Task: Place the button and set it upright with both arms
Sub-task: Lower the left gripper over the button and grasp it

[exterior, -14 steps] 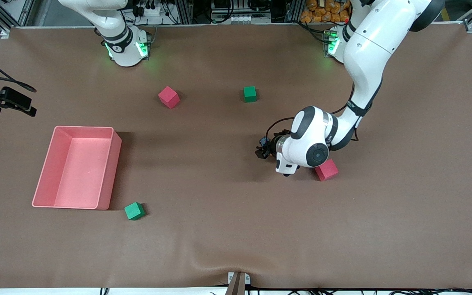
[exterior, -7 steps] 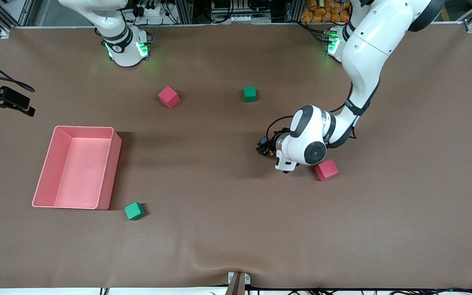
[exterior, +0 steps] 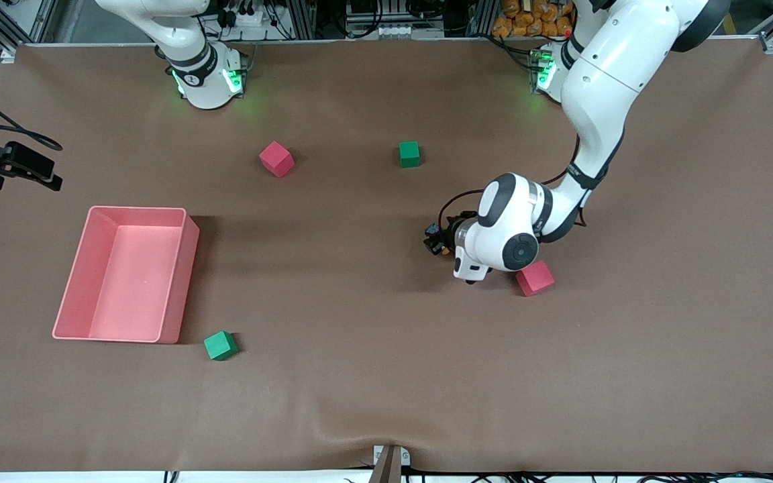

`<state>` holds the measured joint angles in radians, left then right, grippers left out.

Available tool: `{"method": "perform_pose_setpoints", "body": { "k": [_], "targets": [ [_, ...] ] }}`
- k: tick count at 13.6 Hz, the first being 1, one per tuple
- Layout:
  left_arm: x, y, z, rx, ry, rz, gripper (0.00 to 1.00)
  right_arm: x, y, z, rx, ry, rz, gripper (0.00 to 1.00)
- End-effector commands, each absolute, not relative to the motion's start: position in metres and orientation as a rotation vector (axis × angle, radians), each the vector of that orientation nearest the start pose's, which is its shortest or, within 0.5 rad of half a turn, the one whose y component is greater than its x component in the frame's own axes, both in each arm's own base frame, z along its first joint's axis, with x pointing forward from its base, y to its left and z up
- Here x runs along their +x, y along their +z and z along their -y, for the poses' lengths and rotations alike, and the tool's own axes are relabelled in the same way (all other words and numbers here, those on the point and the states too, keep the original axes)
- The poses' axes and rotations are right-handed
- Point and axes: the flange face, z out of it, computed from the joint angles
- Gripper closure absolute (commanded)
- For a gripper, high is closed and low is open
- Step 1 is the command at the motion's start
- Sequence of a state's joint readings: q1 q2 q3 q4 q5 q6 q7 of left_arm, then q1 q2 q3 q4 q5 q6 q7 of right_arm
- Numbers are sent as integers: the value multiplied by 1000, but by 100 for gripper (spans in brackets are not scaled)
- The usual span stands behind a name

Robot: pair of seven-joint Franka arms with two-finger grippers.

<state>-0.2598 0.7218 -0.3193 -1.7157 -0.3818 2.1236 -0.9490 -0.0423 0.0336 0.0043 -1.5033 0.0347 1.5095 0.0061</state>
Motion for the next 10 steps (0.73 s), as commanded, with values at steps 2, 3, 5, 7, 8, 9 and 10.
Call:
{"method": "perform_pose_setpoints", "body": {
  "k": [2,3,5,7,8,9,10],
  "targets": [
    [538,170,351,-3027,922,1076,29,561,636,9,-3107,31,-59,0],
    [538,170,352,-3029,922,1079,29,562,636,9,-3107,28,-59,0],
    [538,170,353,-3027,940,1104,29,562,636,9,-3107,28,-59,0],
    [539,170,353,-3028,943,1112,29,562,636,8,-3107,29,-57,0],
    [539,171,353,-3032,940,1121,30,562,635,6,-3107,31,-50,0],
    [539,170,353,-3033,935,1124,32,562,635,5,-3107,31,-47,0],
    [538,169,355,-3033,937,1122,34,562,635,5,-3107,31,-47,0]
  ]
}}
